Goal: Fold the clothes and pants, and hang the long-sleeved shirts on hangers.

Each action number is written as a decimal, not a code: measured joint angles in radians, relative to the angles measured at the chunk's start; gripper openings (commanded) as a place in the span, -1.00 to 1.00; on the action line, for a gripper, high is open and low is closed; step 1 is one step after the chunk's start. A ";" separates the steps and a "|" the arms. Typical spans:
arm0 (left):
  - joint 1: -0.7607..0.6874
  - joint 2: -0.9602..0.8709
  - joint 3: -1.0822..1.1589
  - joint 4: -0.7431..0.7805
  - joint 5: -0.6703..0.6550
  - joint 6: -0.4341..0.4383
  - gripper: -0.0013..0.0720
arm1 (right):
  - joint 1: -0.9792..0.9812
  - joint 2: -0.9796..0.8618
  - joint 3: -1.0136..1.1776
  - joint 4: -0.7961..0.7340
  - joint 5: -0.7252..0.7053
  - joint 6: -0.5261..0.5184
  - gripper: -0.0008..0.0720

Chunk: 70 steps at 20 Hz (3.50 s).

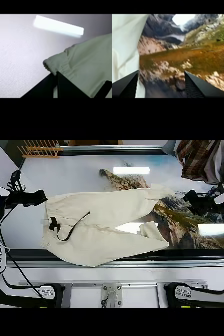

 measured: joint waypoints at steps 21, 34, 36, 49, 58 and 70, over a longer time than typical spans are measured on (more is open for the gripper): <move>0.016 0.025 0.000 0.007 -0.079 0.000 -0.93 | 0.067 -0.447 0.372 0.389 -0.139 -0.404 -0.94; 0.086 0.312 -0.084 0.030 -0.019 0.000 -0.93 | 0.060 0.201 0.375 -0.220 0.475 -0.381 -0.94; 0.087 0.322 -0.110 0.031 0.008 0.000 -0.93 | 0.060 0.210 0.375 -0.240 0.521 -0.348 -0.94; -0.046 -0.059 0.132 0.025 0.174 -0.002 -0.93 | 0.140 -0.169 0.374 -0.275 0.100 -0.029 -0.61; -0.030 -0.230 0.435 0.046 0.136 -0.187 0.90 | 0.173 -0.208 0.375 -0.162 -0.422 0.051 0.48; 0.183 0.177 -0.315 0.313 -0.041 -0.352 0.90 | 0.204 0.383 -0.075 -0.175 -0.037 -0.181 0.48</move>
